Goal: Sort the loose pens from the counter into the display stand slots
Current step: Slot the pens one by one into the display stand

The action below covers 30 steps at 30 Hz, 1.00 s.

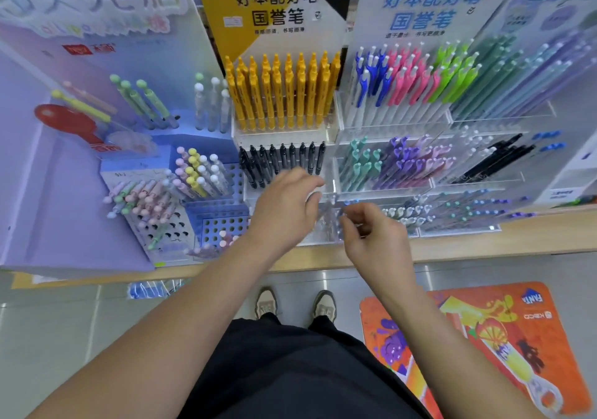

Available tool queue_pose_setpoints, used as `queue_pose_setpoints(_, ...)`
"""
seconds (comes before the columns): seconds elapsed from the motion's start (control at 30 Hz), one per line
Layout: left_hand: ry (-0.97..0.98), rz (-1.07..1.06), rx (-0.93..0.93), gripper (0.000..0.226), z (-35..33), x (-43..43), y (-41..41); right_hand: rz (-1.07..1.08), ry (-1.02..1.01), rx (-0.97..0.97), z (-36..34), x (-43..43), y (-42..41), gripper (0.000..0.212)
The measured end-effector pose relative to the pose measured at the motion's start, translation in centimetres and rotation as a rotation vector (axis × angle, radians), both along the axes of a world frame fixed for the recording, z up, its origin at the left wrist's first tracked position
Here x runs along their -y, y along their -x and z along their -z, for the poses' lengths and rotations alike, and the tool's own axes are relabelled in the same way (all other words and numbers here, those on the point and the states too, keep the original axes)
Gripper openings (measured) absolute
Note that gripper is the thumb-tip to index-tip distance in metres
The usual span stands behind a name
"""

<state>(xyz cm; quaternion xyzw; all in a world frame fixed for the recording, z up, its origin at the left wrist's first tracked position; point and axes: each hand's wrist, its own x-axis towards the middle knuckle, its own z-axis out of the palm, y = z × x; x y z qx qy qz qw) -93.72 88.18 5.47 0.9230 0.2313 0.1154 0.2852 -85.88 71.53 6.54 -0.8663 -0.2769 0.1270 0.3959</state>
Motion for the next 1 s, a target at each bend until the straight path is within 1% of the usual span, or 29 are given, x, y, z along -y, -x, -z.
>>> queue_pose_setpoints(0.1, -0.051, 0.120, -0.135, 0.032, 0.4, -0.1, -2.8, 0.022, -0.034, -0.073, -0.4, 1.2, -1.5, 0.003)
queue_pose_setpoints(0.2, -0.061, 0.187, -0.123, 0.031, 0.8, -0.2, -3.5, 0.026, -0.073, -0.149, -0.1, 1.9, -2.3, 0.004)
queue_pose_setpoints(0.27, -0.078, 0.212, -0.084, 0.023, 1.0, -0.1, -3.5, 0.024, -0.100, -0.161, 0.1, 2.2, -2.5, 0.005)
queue_pose_setpoints(0.33, -0.077, 0.192, -0.054, 0.016, 1.2, 0.0, -3.3, 0.023, -0.121, -0.184, 0.4, 2.3, -2.5, 0.006)
queue_pose_setpoints(0.5, -0.084, 0.167, -0.065, 0.008, 1.0, 0.2, -2.9, 0.006, -0.152, -0.285, 1.0, 2.2, -2.6, 0.008)
queue_pose_setpoints(0.6, -0.061, 0.176, -0.077, 0.008, 0.7, 0.2, -2.7, -0.011, -0.159, -0.311, 1.1, 1.9, -2.8, 0.008)
queue_pose_setpoints(0.67, -0.017, 0.168, -0.080, 0.012, 0.6, -0.4, -2.6, -0.012, -0.165, -0.333, 1.0, 1.9, -3.0, 0.009)
queue_pose_setpoints(0.73, 0.009, 0.167, -0.107, 0.018, 0.5, -0.6, -2.3, -0.003, -0.158, -0.336, 1.0, 2.1, -3.2, 0.011)
queue_pose_setpoints(0.8, -0.017, 0.163, -0.148, 0.020, 0.4, -0.2, -2.3, 0.004, -0.148, -0.338, 1.0, 2.2, -3.3, 0.010)
queue_pose_setpoints(1.0, -0.082, 0.098, -0.304, 0.016, -0.4, 0.5, -3.2, -0.043, -0.105, -0.288, 0.8, 2.1, -3.2, 0.002)
